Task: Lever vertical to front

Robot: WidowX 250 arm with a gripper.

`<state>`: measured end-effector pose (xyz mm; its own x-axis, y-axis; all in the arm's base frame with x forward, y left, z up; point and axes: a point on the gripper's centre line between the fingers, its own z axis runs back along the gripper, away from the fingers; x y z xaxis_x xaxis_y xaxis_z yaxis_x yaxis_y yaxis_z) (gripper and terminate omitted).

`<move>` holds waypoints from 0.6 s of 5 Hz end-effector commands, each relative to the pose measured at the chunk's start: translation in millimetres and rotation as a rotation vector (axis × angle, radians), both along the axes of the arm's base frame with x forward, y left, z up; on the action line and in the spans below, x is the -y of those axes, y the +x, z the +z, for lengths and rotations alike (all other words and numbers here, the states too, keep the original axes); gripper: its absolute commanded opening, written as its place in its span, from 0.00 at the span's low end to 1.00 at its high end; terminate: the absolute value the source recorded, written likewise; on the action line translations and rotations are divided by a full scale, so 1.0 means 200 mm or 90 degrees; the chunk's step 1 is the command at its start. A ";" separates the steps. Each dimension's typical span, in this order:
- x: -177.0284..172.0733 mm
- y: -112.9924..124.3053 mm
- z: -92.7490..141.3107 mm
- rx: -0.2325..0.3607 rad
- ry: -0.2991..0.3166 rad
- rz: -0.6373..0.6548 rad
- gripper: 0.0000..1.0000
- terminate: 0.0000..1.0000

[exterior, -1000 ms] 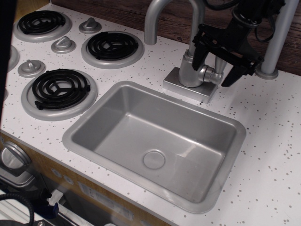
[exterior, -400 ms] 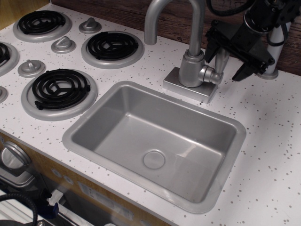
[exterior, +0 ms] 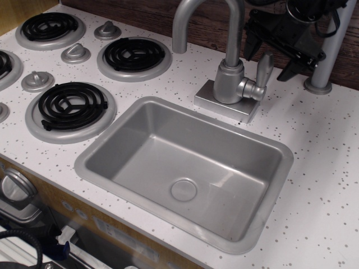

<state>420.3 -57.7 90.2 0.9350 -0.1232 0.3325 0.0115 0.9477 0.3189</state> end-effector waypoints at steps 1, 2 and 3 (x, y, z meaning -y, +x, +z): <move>-0.04 0.05 0.10 0.031 -0.014 0.008 0.00 0.00; -0.03 0.05 0.09 0.029 -0.021 0.012 0.00 0.00; -0.03 0.04 0.09 0.018 -0.027 0.017 0.00 0.00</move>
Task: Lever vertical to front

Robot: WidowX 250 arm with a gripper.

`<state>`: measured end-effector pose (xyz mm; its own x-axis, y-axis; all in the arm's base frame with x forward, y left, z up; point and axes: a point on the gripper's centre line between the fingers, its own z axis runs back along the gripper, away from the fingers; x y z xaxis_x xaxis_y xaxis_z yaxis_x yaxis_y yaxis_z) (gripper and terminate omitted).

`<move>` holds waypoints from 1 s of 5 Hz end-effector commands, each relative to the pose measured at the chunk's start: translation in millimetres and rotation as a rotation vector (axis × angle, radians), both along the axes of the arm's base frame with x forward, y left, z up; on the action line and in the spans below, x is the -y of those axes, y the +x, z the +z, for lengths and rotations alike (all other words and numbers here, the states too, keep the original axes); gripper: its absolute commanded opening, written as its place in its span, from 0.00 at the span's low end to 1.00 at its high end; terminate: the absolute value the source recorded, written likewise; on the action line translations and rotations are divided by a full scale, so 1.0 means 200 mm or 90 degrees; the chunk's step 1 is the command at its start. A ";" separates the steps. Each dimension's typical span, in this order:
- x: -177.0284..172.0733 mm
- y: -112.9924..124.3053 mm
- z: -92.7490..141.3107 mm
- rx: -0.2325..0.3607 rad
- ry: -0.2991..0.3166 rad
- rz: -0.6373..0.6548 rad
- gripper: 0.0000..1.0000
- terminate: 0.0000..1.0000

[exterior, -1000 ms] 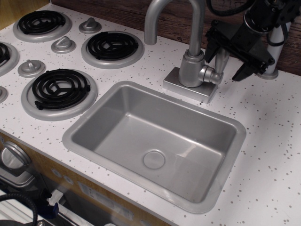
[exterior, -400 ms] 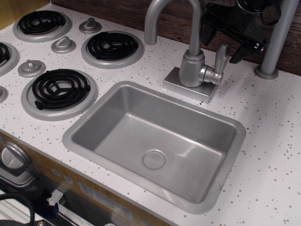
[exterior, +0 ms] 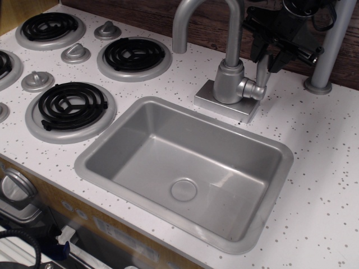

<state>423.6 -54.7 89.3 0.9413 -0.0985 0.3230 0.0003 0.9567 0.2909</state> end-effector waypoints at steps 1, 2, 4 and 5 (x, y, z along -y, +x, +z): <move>0.01 -0.05 0.10 0.011 -0.013 0.029 0.00 0.00; 0.03 -0.11 0.08 0.000 -0.019 0.046 0.00 0.00; 0.01 -0.17 -0.04 -0.051 -0.039 0.063 0.00 0.00; -0.02 -0.16 -0.12 -0.069 -0.074 0.051 0.00 0.00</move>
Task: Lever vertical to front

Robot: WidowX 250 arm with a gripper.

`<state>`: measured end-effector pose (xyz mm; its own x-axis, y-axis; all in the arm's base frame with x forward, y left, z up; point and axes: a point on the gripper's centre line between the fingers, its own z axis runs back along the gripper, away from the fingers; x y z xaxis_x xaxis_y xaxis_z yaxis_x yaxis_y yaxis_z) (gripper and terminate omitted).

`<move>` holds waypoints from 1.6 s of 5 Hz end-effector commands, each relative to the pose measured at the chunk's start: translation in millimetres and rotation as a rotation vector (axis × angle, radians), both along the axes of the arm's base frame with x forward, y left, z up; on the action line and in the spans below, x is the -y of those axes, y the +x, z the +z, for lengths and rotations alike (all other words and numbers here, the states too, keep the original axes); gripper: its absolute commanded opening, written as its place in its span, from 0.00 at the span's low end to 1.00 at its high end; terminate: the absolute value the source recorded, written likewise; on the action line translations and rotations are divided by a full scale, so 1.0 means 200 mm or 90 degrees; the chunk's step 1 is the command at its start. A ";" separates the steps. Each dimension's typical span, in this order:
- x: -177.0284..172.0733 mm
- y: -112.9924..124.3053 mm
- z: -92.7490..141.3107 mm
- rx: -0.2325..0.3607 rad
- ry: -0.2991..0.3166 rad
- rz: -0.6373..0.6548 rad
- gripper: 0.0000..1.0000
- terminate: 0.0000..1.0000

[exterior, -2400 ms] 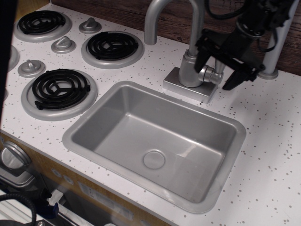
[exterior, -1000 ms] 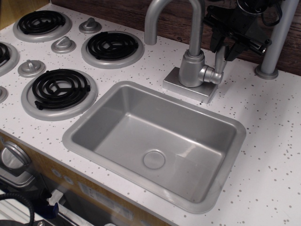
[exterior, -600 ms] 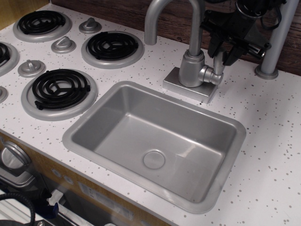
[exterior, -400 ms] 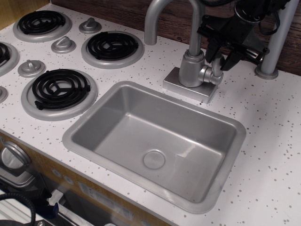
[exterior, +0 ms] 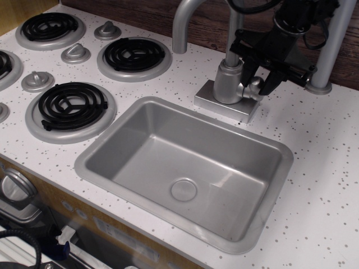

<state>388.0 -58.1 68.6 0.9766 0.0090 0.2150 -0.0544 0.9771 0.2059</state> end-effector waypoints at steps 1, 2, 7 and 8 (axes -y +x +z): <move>-0.05 0.03 -0.04 -0.002 -0.036 -0.008 0.00 0.00; -0.06 0.03 -0.05 -0.005 -0.040 -0.011 0.00 0.00; -0.07 0.05 -0.03 -0.007 -0.032 -0.023 1.00 0.00; -0.07 0.05 -0.03 -0.007 -0.032 -0.023 1.00 1.00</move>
